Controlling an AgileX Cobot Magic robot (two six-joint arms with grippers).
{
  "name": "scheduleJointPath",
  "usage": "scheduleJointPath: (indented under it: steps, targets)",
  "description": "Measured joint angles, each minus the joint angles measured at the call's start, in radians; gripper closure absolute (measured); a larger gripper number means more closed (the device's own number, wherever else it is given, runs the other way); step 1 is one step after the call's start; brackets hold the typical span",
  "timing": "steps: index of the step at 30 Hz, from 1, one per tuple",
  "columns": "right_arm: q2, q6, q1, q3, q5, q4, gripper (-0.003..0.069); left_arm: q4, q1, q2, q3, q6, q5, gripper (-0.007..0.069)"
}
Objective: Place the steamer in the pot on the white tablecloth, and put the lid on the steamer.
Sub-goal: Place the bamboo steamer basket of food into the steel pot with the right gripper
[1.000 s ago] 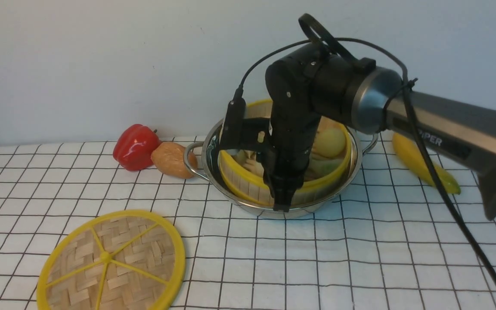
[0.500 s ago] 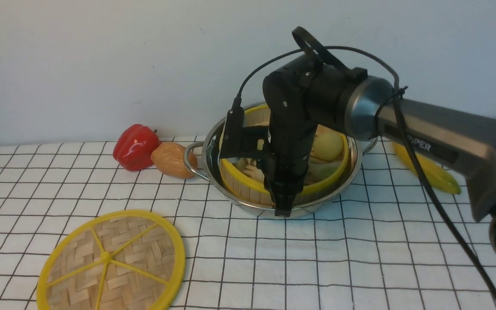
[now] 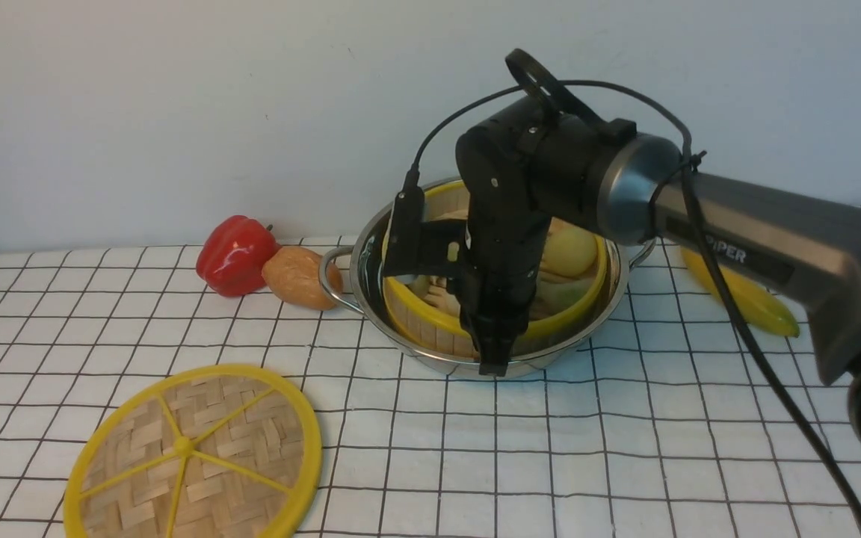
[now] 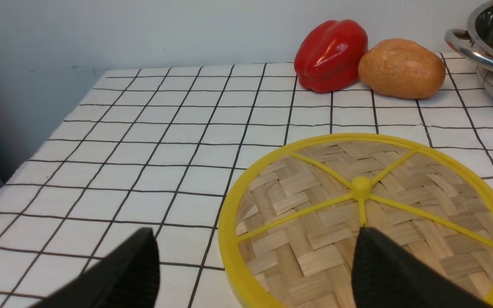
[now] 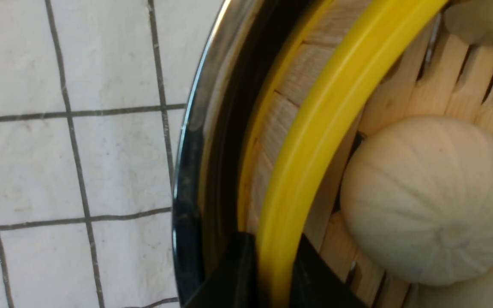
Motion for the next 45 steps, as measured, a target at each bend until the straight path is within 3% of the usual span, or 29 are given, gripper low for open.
scheduleJointPath:
  steps: [5, 23, 34, 45]
  targets:
    - [0.0, -0.001, 0.0, 0.0, 0.0, 0.0, 0.0559, 0.0, 0.0, 0.0, 0.0, 0.0, 0.0, 0.0067]
    - [-0.001, -0.006, 0.0, -0.002, -0.031, -0.009, 0.0379, 0.0, 0.0, 0.0, 0.0, 0.0, 0.0, 0.0067]
    - [-0.001, 0.039, 0.0, -0.014, -0.029, -0.012, 0.0168, 0.0, 0.0, 0.0, 0.0, 0.0, 0.0, 0.0067]
    - [-0.002, 0.049, 0.0, -0.14, -0.02, -0.011, 0.0151, 0.0, 0.0, 0.0, 0.0, 0.0, 0.0, 0.0067]
